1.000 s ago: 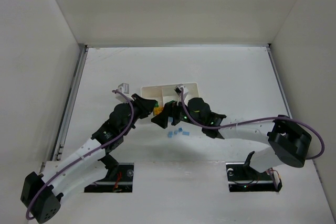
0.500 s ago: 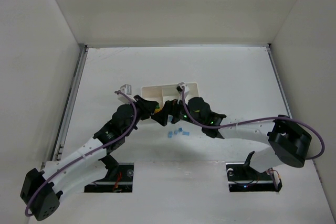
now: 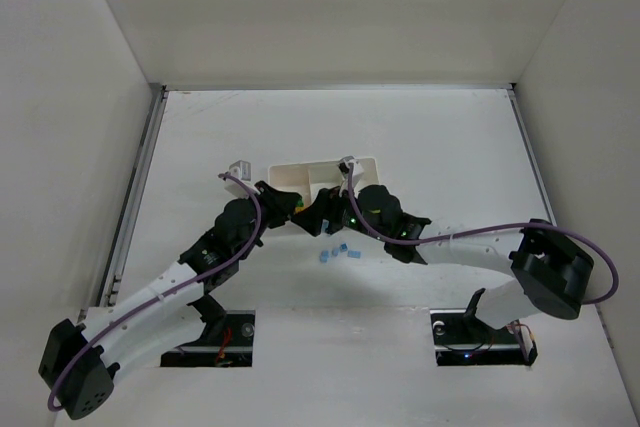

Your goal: Sort the legos into containers by color

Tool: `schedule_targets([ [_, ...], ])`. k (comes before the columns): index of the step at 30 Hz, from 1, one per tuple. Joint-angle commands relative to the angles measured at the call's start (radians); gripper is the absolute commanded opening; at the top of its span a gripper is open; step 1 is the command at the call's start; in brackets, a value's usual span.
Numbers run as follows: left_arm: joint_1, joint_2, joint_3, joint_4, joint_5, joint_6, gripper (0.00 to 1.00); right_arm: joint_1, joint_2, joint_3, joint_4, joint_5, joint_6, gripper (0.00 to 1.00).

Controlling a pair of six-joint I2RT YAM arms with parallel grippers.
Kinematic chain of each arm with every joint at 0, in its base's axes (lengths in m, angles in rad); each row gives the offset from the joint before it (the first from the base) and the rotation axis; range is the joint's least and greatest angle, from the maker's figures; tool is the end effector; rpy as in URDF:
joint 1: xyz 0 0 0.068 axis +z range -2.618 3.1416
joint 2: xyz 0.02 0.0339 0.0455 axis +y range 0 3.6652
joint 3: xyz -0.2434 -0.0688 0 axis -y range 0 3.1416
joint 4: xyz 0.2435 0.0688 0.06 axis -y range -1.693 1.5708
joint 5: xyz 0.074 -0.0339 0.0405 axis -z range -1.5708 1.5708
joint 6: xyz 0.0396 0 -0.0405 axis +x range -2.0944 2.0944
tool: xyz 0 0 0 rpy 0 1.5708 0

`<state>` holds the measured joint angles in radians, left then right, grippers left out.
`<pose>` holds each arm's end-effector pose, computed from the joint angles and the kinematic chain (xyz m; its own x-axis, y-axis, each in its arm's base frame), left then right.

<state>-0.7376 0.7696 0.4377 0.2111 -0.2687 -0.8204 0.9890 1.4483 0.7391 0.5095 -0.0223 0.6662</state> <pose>0.1598 -0.1310 0.2467 -0.3924 -0.5963 -0.7004 0.2439 0.6667 -0.7043 0.1781 0.2724 0.2195 -0.6093 0.1979 -0.7678 -0.5987 0.5200 0.6092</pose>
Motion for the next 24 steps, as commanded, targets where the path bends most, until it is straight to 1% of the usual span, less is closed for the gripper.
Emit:
schedule_targets([
  [1, 0.014, -0.019, -0.011, 0.031, -0.017, -0.003, 0.10, -0.011, -0.023, 0.013, 0.076, 0.013, 0.006, 0.57],
  [11, 0.071, -0.042, -0.011, 0.007, -0.017, 0.038, 0.10, -0.051, -0.121, -0.046, 0.073, -0.008, 0.010, 0.55],
  [17, 0.109, -0.059, -0.010, -0.019, -0.017, 0.063, 0.10, -0.063, -0.128, -0.055, 0.070, -0.013, 0.012, 0.54],
  [22, 0.114, -0.061, -0.017, -0.026, -0.017, 0.064, 0.10, -0.065, -0.124, -0.044, 0.069, -0.013, 0.012, 0.54],
  [24, 0.120, -0.081, -0.013, -0.035, -0.017, 0.066, 0.10, -0.071, -0.100, -0.029, 0.064, -0.007, 0.001, 0.54],
])
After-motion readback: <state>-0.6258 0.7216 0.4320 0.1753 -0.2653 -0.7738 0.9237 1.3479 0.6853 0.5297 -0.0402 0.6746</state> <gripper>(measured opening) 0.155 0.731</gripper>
